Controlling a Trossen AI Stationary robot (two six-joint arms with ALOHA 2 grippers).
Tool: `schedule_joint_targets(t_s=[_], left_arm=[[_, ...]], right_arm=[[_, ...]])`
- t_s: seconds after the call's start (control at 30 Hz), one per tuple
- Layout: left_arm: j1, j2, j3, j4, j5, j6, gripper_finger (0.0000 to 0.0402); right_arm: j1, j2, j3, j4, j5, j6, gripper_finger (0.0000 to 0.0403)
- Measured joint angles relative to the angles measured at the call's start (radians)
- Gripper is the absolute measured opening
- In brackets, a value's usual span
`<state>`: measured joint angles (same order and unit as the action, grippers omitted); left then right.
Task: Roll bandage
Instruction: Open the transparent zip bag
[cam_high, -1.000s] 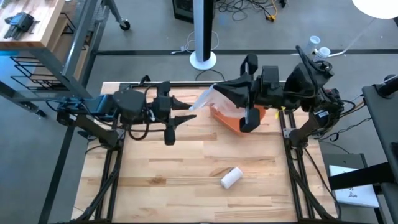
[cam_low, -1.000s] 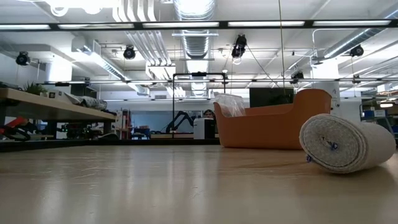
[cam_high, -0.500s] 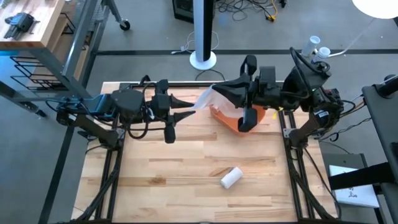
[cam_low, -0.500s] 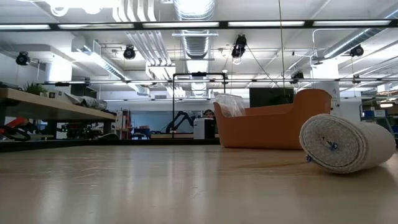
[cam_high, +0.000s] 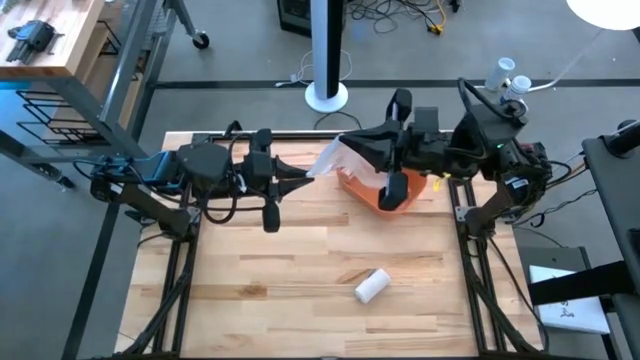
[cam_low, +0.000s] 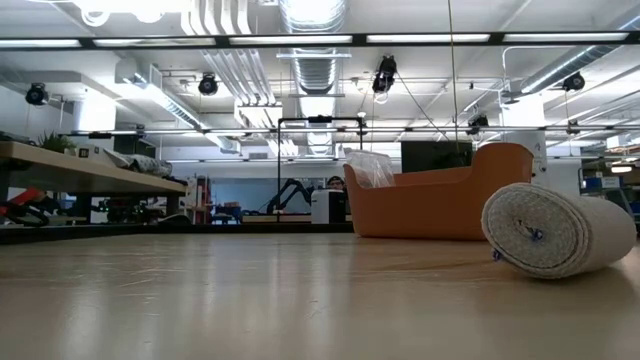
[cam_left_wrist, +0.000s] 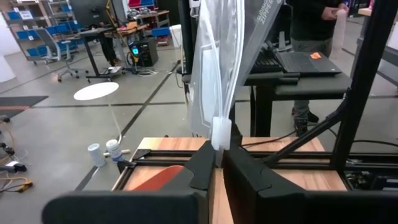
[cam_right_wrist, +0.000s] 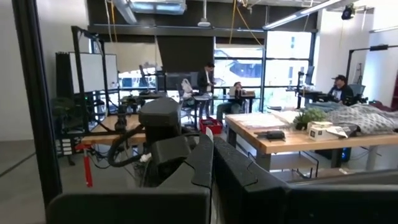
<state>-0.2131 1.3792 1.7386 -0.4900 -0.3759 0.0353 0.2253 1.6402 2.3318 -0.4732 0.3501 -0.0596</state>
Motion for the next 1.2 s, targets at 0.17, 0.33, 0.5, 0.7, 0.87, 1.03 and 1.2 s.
schedule_joint_targets(t_s=[0.17, 0.33, 0.5, 0.7, 0.87, 1.03, 1.2], left_arm=[[0.000, 0.000, 0.000, 0.001, 0.000, 0.006, 0.0003], [0.000, -0.001, 0.000, 0.003, -0.007, 0.008, 0.0001], [-0.001, -0.013, 0.000, 0.018, -0.008, 0.027, 0.0001], [-0.001, -0.062, 0.000, -0.005, -0.007, 0.062, 0.0000], [-0.001, -0.120, 0.003, -0.125, 0.000, 0.047, 0.0000], [-0.001, -0.137, 0.099, -0.387, 0.134, -0.067, 0.0000], [-0.001, -0.101, 0.258, -0.612, 0.306, -0.155, 0.0000]], right_arm=[[0.000, 0.000, 0.000, 0.000, 0.000, 0.014, 0.0000], [0.000, 0.000, 0.000, -0.001, 0.000, 0.011, 0.0000], [-0.009, -0.002, -0.016, -0.067, 0.001, 0.019, 0.0000], [-0.017, 0.000, -0.106, -0.051, 0.030, 0.054, 0.0000], [-0.016, 0.000, -0.190, 0.108, 0.048, 0.005, 0.0000], [-0.021, 0.000, -0.263, 0.288, 0.050, -0.097, 0.0000], [-0.045, 0.000, -0.309, 0.307, 0.022, -0.076, 0.0000]])
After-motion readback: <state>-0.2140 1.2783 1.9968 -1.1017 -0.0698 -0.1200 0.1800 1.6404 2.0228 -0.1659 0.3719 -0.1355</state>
